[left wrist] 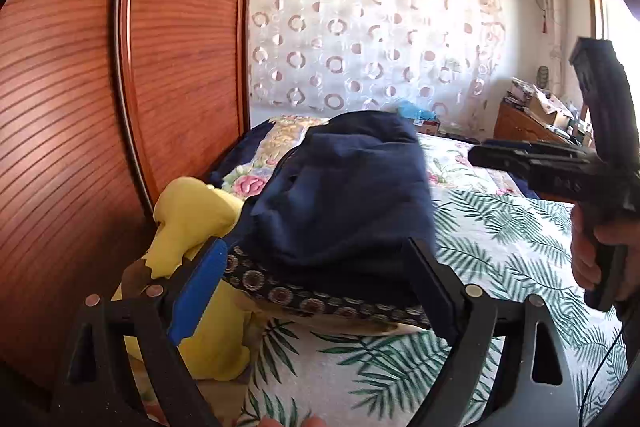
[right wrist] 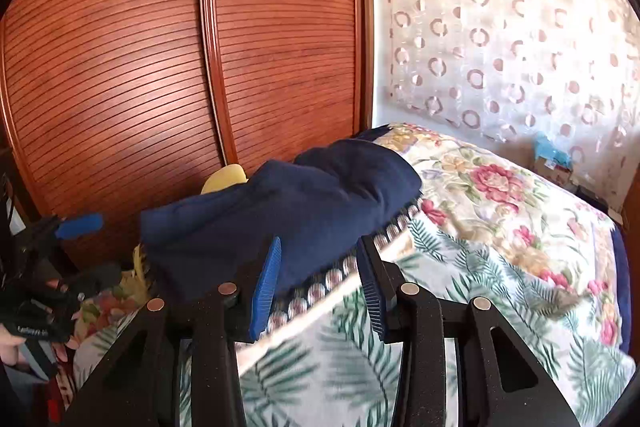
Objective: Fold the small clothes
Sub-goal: 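Lay the shirt on the patterned pillow and open both grippers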
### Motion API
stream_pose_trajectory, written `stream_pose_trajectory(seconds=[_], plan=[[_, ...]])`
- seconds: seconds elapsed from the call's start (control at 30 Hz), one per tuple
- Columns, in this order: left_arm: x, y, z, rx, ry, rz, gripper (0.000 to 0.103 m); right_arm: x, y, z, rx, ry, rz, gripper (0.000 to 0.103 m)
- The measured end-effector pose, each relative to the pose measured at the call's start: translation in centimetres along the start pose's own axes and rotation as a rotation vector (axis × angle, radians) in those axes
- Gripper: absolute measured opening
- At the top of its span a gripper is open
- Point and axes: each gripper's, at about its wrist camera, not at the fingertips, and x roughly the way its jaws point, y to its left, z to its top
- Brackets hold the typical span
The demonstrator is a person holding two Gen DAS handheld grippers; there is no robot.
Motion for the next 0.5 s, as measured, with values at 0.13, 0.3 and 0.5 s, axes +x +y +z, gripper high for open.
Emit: stream_pose_trajectory(seconds=[0.13, 0.3, 0.5], plan=[[-1.5, -1.6, 0.1, 0.024, -0.013, -0.026, 0.09, -3.8, 0.8, -2.2, 0.021, -0.02, -0.023, 0.041], [-3.3, -3.8, 0.0, 0.053, -0.022, -0.05, 0.09, -8.2, 2.1, -4.5, 0.041, -0.033, -0.069, 0.047], [-5.1, -6.9, -0.5, 0.083, -0.028, -0.094, 0.09, -12.9, 2.9, -6.5, 0.095, -0.052, -0.119, 0.061]])
